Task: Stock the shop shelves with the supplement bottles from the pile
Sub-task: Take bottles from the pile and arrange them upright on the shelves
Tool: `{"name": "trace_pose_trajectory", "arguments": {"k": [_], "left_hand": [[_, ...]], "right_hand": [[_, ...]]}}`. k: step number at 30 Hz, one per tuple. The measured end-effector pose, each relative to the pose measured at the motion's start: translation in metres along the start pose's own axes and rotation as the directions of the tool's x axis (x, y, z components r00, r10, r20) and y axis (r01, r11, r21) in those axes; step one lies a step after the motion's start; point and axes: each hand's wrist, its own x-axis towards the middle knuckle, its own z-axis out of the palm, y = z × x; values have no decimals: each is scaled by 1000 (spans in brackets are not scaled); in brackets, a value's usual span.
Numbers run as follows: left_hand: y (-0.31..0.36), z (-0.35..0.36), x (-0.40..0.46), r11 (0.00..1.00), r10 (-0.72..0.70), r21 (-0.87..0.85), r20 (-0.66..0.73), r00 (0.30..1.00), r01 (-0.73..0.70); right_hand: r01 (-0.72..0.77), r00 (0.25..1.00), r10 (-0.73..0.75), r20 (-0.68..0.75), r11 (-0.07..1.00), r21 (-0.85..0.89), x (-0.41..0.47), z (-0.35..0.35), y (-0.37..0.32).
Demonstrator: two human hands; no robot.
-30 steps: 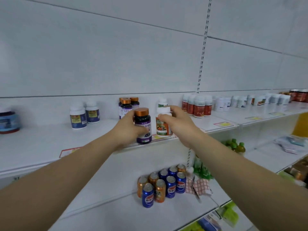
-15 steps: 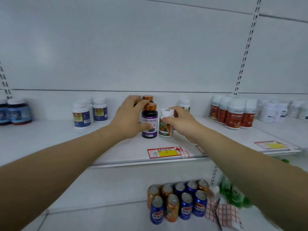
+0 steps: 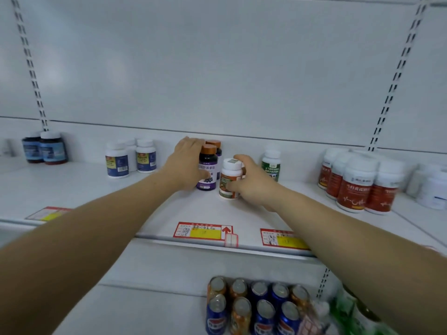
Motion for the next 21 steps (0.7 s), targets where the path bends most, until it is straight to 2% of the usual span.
{"name": "trace_pose_trajectory", "arguments": {"k": [7, 10, 12, 14, 17, 19, 21], "left_hand": [[-1, 8, -1, 992, 6, 124, -48, 999, 0], [9, 3, -8, 982, 25, 190, -66, 997, -12], [23, -3, -18, 995, 94, 23, -101, 990, -93], [47, -8, -31, 959, 114, -256, -56, 992, -125], [92, -10, -46, 831, 102, -555, 218, 971, 38], [123, -4, -52, 746, 145, -653, 355, 923, 134], [157, 4, -55, 691, 184, -699, 416, 890, 184]], "right_hand": [[-13, 1000, 13, -11, 1000, -17, 0, 0, -2], [-23, 996, 25, -84, 999, 28, -7, -4, -2], [-18, 985, 31, -170, 997, 80, -15, -12, 1], [-4, 967, 38, -252, 991, 135, -26, -23, 4], [-8, 945, 66, -321, 984, 180, -50, -47, 11], [-17, 933, 87, -349, 980, 198, -68, -67, 19], [-21, 916, 107, -388, 975, 220, -89, -91, 31]]}}
